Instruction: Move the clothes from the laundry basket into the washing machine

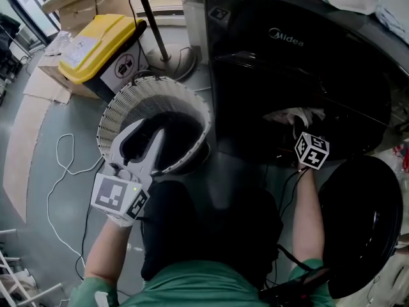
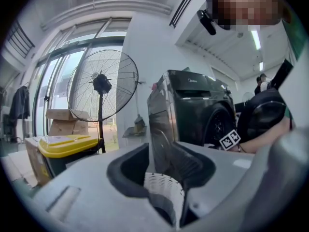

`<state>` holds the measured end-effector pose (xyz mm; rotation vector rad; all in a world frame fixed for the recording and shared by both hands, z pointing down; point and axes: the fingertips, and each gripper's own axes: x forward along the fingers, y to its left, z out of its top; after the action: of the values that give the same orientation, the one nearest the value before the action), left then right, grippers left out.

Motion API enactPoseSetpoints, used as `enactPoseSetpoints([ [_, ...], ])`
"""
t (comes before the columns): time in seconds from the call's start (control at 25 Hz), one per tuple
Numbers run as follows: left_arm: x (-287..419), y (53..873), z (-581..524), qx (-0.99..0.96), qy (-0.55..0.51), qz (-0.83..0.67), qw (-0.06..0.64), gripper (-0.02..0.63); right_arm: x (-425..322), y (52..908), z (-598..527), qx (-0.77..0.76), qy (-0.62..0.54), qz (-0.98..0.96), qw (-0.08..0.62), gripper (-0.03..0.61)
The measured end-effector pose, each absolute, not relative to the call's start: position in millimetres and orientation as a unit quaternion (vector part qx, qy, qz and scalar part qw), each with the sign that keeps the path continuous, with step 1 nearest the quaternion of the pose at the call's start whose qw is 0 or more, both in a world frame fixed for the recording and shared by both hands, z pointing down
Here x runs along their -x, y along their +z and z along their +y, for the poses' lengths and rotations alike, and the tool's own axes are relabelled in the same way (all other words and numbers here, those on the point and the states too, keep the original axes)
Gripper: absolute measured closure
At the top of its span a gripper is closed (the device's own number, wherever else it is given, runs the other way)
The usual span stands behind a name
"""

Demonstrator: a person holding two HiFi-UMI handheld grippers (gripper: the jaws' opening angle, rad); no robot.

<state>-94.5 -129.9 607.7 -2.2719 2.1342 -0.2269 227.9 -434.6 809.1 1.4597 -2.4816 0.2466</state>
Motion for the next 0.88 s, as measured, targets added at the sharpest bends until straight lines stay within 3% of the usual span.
enactPoseSetpoints([
  [0.44,93,618,-146,0.739,-0.057,0.672,-0.009,0.468,-238,821,-377,-0.492,0.076,-0.855,0.146,0.287],
  [0.64,94,622,-148,0.737,-0.059,0.674,-0.014,0.468,-248,845,-388,-0.51,0.096,-0.837,0.173,0.474],
  [0.88,94,622,-146,0.735,-0.075,0.674,-0.009,0.468,-241,862,-431,-0.512,0.121,-0.821,0.222,0.486],
])
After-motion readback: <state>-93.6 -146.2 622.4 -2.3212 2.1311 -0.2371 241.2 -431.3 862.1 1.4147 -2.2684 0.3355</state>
